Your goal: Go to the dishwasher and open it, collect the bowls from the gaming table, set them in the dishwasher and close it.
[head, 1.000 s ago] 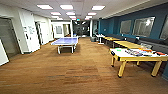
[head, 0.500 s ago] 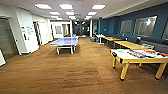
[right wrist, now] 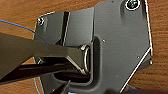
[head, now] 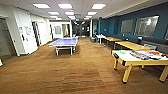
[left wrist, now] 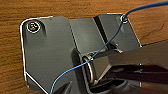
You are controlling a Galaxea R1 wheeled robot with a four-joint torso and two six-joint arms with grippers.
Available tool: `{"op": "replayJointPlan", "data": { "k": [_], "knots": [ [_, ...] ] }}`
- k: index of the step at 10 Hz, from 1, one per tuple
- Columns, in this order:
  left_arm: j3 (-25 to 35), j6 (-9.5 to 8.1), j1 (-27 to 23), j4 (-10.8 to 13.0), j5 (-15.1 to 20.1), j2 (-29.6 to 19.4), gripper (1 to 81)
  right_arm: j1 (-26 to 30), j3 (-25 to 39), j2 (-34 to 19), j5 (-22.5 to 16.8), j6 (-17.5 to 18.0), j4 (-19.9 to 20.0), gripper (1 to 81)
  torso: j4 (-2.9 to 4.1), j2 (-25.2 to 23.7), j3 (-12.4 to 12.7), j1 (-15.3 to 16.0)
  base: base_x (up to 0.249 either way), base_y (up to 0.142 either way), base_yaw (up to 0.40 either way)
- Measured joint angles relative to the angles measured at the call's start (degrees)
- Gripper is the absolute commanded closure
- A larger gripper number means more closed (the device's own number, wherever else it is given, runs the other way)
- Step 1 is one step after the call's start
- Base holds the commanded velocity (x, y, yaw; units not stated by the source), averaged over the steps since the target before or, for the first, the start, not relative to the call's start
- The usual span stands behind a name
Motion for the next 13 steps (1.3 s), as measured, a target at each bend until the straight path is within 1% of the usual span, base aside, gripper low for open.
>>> {"op": "replayJointPlan", "data": {
  "k": [9,11,13],
  "knots": [
    [0.00,0.02,0.00,0.00,-0.02,0.30,1.0,0.05,0.00,0.34,-0.02,0.00,-0.02,1.0,0.00,0.00,0.00,0.00,0.249,0.000,0.000],
    [0.00,0.02,-0.24,0.00,-0.05,0.17,1.0,0.49,0.00,0.54,0.20,0.00,-0.04,1.0,0.00,0.02,0.00,0.06,0.175,0.000,0.000],
    [0.00,0.02,-0.46,0.00,-0.27,0.20,1.0,0.61,0.00,0.52,0.33,0.00,-0.04,1.0,0.00,0.04,0.00,0.06,0.095,0.000,0.000]
  ]
}}
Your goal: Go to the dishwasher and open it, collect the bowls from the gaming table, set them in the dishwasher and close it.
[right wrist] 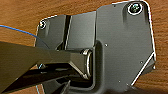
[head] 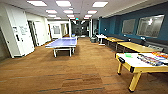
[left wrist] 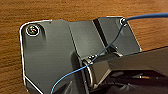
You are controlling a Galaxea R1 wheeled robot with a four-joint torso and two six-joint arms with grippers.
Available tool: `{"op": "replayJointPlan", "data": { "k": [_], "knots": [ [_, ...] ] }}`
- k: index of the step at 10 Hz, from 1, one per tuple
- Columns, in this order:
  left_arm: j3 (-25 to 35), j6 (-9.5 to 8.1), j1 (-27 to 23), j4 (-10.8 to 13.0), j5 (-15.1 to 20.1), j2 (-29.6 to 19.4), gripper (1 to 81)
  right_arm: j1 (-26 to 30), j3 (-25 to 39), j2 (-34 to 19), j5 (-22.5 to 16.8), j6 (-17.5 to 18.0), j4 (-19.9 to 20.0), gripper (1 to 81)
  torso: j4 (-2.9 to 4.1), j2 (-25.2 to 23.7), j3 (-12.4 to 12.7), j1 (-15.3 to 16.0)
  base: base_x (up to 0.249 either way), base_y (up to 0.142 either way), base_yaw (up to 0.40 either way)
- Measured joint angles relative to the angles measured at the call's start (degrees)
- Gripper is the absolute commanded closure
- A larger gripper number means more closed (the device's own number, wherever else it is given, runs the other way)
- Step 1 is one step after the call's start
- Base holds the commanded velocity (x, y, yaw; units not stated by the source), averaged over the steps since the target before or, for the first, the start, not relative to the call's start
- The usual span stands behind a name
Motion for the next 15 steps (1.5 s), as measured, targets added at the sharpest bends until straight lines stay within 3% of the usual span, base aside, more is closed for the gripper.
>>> {"op": "replayJointPlan", "data": {
  "k": [7,15],
  "knots": [
    [0.00,0.00,0.46,0.02,0.29,-0.02,1.0,-0.28,0.00,0.01,-0.13,-0.02,0.00,1.0,0.00,-0.02,0.00,-0.02,0.000,0.000,0.000],
    [0.00,0.22,0.46,0.05,0.44,-0.38,1.0,-0.52,-0.04,0.33,-0.05,0.00,0.00,1.0,0.00,-0.02,0.00,-0.05,0.000,0.000,-0.375]
  ]
}}
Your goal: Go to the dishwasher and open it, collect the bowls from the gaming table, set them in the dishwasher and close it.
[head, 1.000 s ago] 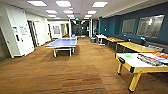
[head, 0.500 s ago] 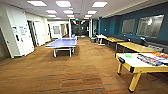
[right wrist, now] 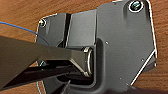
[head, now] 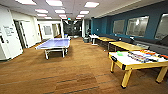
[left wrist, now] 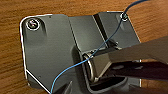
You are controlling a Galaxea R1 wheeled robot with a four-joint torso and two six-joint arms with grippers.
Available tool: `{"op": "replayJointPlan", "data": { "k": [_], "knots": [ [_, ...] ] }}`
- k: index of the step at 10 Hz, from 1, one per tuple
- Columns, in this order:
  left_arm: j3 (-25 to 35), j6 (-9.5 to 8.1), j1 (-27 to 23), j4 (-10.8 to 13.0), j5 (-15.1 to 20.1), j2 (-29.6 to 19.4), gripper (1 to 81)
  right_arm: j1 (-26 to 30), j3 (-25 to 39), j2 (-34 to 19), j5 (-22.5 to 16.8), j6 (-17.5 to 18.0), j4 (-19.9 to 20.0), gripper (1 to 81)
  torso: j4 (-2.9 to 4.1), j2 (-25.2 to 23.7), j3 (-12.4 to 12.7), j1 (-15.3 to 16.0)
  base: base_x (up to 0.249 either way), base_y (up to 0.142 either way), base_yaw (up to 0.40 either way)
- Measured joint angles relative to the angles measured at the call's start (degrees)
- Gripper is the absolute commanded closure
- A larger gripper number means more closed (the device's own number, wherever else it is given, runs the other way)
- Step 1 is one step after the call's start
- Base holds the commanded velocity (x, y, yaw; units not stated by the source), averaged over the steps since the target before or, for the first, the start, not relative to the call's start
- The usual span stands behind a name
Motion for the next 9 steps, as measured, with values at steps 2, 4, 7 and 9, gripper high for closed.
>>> {"op": "replayJointPlan", "data": {
  "k": [2,4,7,9],
  "knots": [
    [-0.13,0.00,-0.16,0.00,-0.15,-0.12,1.0,-0.34,0.00,0.11,-0.15,0.00,0.00,1.0,0.00,0.00,0.00,-0.02,0.000,0.000,-0.400],
    [0.01,0.00,0.02,0.00,0.02,0.22,1.0,-0.04,0.00,0.17,-0.09,0.00,0.00,1.0,0.00,0.00,0.00,-0.02,0.000,0.000,-0.400],
    [0.01,0.02,0.00,0.00,-0.02,0.10,1.0,0.02,0.00,0.15,-0.09,0.00,0.00,1.0,0.00,0.00,0.00,-0.02,0.000,0.000,-0.400],
    [0.00,0.00,0.02,0.00,-0.02,-0.04,1.0,-0.09,0.00,0.17,-0.09,0.00,0.00,1.0,0.00,0.00,0.00,-0.02,0.000,0.000,-0.400]
  ]
}}
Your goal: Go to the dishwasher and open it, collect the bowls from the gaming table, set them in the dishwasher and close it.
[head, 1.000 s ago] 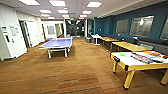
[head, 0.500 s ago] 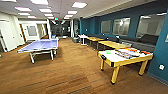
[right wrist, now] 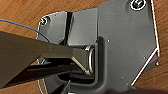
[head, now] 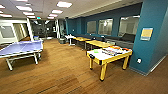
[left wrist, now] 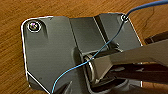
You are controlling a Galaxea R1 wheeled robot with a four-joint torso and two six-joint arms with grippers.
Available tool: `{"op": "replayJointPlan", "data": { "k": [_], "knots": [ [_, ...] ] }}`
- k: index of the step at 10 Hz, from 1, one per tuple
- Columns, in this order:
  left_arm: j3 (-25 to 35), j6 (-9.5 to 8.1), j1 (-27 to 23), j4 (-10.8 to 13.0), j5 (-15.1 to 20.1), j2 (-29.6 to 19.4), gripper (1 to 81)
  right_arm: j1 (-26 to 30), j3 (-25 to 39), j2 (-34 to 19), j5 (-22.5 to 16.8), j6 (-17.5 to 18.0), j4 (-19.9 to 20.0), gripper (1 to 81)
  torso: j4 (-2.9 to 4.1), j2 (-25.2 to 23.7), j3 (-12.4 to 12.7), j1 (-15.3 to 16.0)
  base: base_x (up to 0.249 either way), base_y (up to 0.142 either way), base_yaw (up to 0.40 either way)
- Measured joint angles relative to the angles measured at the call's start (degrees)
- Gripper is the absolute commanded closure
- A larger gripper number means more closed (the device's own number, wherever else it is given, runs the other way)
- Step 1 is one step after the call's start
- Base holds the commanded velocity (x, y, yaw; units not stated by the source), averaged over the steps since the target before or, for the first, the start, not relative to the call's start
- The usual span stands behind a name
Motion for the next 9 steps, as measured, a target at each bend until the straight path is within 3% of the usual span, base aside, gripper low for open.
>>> {"op": "replayJointPlan", "data": {
  "k": [4,9],
  "knots": [
    [0.00,0.00,-0.13,0.00,-0.04,0.06,1.0,0.00,0.00,0.17,-0.02,0.00,0.00,1.0,0.00,0.00,0.00,-0.02,0.000,0.000,-0.354],
    [0.17,0.02,0.33,0.00,-0.09,-0.09,1.0,0.30,0.00,0.44,-0.09,0.00,-0.13,1.0,0.00,0.00,0.00,-0.02,0.000,-0.013,0.000]
  ]
}}
